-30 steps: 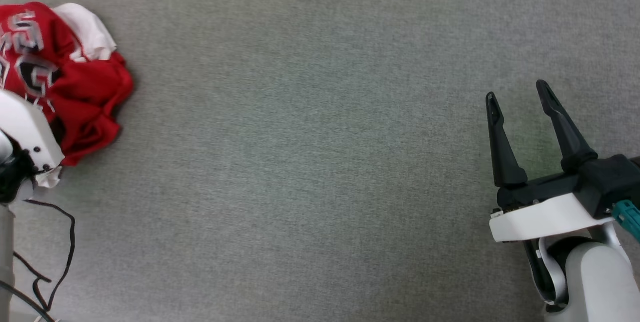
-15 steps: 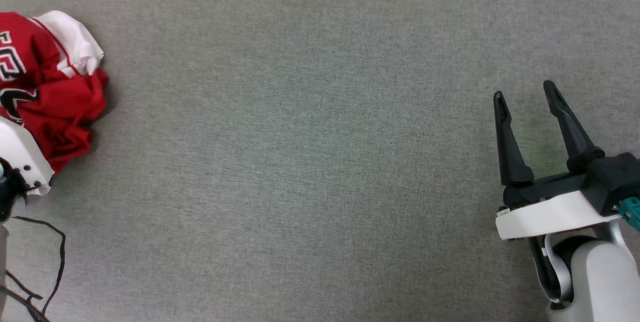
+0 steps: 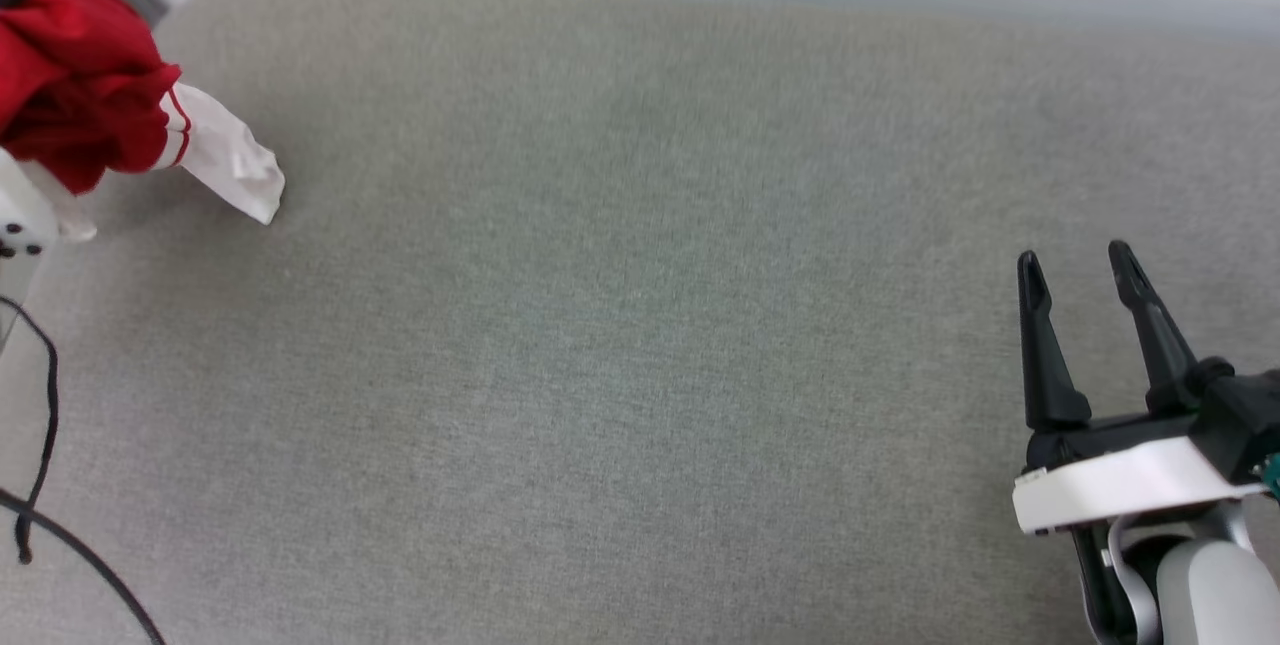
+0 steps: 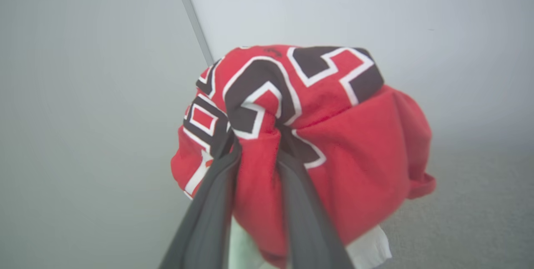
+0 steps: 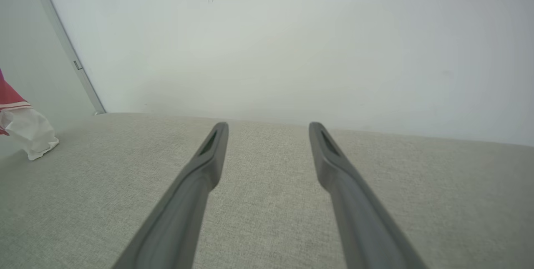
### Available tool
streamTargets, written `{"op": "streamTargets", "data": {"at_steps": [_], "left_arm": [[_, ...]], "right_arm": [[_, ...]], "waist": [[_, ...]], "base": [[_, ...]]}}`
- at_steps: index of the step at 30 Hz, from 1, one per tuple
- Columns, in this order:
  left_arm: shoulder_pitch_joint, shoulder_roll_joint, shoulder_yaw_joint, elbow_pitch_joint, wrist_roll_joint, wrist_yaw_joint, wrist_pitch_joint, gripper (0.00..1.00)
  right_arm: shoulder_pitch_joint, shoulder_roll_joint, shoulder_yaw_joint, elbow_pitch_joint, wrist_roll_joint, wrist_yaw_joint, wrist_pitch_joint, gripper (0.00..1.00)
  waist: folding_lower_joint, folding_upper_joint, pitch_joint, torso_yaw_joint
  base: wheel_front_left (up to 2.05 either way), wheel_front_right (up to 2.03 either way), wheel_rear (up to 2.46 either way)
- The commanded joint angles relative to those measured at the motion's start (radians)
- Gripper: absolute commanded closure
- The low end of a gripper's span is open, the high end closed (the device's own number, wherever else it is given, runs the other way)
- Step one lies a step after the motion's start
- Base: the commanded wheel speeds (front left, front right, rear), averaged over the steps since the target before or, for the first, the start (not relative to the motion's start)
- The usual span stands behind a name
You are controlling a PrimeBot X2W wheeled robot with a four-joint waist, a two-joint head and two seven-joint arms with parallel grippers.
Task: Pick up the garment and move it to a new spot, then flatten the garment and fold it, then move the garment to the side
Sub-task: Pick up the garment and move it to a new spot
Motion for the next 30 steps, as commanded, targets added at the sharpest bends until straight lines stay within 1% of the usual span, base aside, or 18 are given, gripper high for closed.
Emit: {"op": "streamTargets", "data": {"at_steps": [1,7,11,14,17,18,19,21,26,30], "left_arm": [[-0.014,-0.009,-0.005,-0.014,0.008,0.008,-0.025,1.0],[0.026,-0.078,-0.016,-0.123,0.016,0.029,-0.075,1.0],[0.076,-0.136,-0.031,-0.238,0.02,0.041,-0.083,1.0],[0.131,-0.196,-0.053,-0.329,0.018,0.052,-0.084,1.0],[0.183,-0.257,-0.084,-0.417,0.014,0.052,-0.085,1.0],[0.204,-0.28,-0.096,-0.444,0.007,0.053,-0.085,1.0],[0.204,-0.28,-0.096,-0.444,0.007,0.053,-0.085,1.0],[0.239,-0.317,-0.122,-0.493,0.002,0.052,-0.085,1.0],[0.325,-0.387,-0.216,-0.57,0.004,0.034,-0.048,1.0],[0.4,-0.426,-0.298,-0.597,0.02,0.018,-0.018,1.0]], "right_arm": [[0.019,0.001,-0.002,0.001,0.013,0.0,-0.006,0.0],[0.069,0.001,-0.021,-0.012,0.024,0.0,0.001,0.0],[0.094,0.0,-0.029,-0.028,0.025,0.0,0.011,0.0],[0.114,0.001,-0.035,-0.041,0.027,0.0,0.019,0.0],[0.127,0.001,-0.038,-0.056,0.029,0.0,0.03,0.0],[0.13,0.001,-0.036,-0.061,0.029,0.0,0.033,0.0],[0.13,0.001,-0.036,-0.061,0.029,0.0,0.033,0.0],[0.134,0.001,-0.038,-0.07,0.028,0.0,0.039,0.0],[0.134,0.001,-0.039,-0.089,0.036,0.0,0.045,0.0],[0.128,0.001,-0.037,-0.098,0.047,0.0,0.039,0.0]], "waist": [[0.0,0.0,-0.067,-0.016],[0.0,0.0,-0.144,-0.066],[0.0,0.0,-0.176,-0.114],[0.0,0.0,-0.193,-0.153],[0.0,0.0,-0.199,-0.194],[0.0,0.0,-0.199,-0.21],[0.0,0.0,-0.199,-0.21],[0.0,0.0,-0.195,-0.237],[0.0,0.0,-0.162,-0.295],[0.0,0.0,-0.116,-0.321]], "base": [[0.0,0.0,0.0],[0.0,0.0,0.0],[0.0,0.0,0.0],[0.0,0.0,0.0],[0.0,0.0,0.0],[0.0,0.0,0.0],[0.0,0.0,0.0],[0.0,0.0,0.0],[0.0,0.0,0.0],[0.0,0.0,0.0]]}}
